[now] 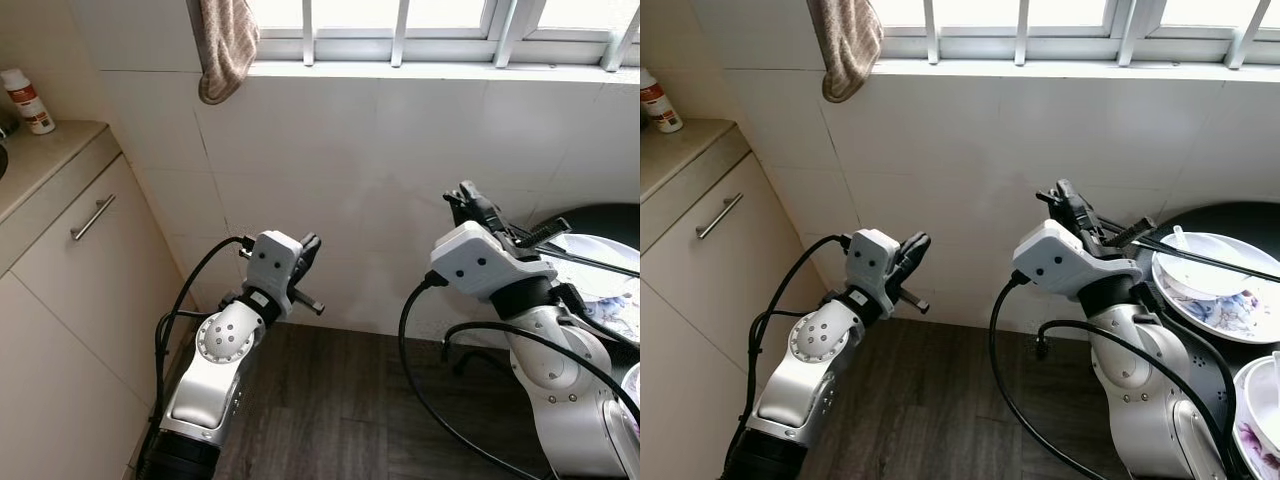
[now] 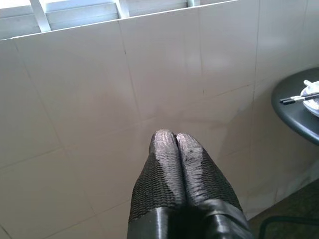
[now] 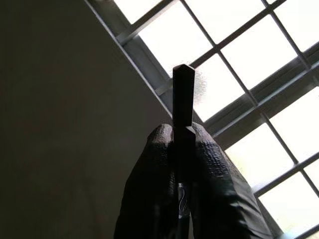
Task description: Kitchen organization
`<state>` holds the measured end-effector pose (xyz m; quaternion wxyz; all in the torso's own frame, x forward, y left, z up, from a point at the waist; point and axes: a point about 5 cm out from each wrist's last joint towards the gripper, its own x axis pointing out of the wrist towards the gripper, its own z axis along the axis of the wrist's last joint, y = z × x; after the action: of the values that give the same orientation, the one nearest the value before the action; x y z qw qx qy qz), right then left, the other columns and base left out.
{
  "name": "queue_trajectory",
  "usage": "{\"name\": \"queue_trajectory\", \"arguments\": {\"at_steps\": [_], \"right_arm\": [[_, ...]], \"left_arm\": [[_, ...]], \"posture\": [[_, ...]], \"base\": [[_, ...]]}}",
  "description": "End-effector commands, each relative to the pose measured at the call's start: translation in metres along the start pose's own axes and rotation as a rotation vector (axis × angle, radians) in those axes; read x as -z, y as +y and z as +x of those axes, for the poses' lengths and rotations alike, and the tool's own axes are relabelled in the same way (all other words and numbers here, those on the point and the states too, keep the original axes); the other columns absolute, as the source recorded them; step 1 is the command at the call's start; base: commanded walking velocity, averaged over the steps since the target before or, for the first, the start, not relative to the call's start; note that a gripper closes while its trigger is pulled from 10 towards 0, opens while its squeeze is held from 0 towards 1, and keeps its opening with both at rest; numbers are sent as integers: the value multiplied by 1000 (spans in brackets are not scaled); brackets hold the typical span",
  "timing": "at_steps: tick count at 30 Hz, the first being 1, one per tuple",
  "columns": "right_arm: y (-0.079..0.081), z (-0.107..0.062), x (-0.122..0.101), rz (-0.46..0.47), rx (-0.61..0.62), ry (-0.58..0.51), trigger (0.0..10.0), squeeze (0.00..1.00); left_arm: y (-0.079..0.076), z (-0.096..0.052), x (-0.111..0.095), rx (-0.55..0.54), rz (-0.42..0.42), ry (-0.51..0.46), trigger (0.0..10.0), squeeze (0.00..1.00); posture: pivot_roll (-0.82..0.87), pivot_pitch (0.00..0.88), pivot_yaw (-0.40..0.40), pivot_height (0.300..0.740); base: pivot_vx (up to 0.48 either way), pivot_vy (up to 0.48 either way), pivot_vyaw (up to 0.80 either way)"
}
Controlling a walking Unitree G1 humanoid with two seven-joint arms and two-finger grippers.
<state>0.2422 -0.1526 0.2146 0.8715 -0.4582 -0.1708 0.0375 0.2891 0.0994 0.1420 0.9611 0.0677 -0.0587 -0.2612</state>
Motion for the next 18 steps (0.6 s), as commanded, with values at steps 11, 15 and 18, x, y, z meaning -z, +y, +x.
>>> {"name": "queue_trajectory", "arguments": {"at_steps": [11,15,18], "right_arm": [[31,-7,0,50,-92,30,10000,0],[34,-8,0,37,-102,25,10000,0],[35,-8,3,40,-100,36,10000,0]], "left_arm": [[12,4,-4,-79,-14,-6,10000,0],[13,5,-3,-75,-20,4,10000,0],[12,6,-3,-65,-28,6,10000,0]], "posture": [[12,0,-11,740],[16,0,-7,740],[16,0,-7,740]], "base": [[0,0,800],[0,0,800],[0,315,800]]}}
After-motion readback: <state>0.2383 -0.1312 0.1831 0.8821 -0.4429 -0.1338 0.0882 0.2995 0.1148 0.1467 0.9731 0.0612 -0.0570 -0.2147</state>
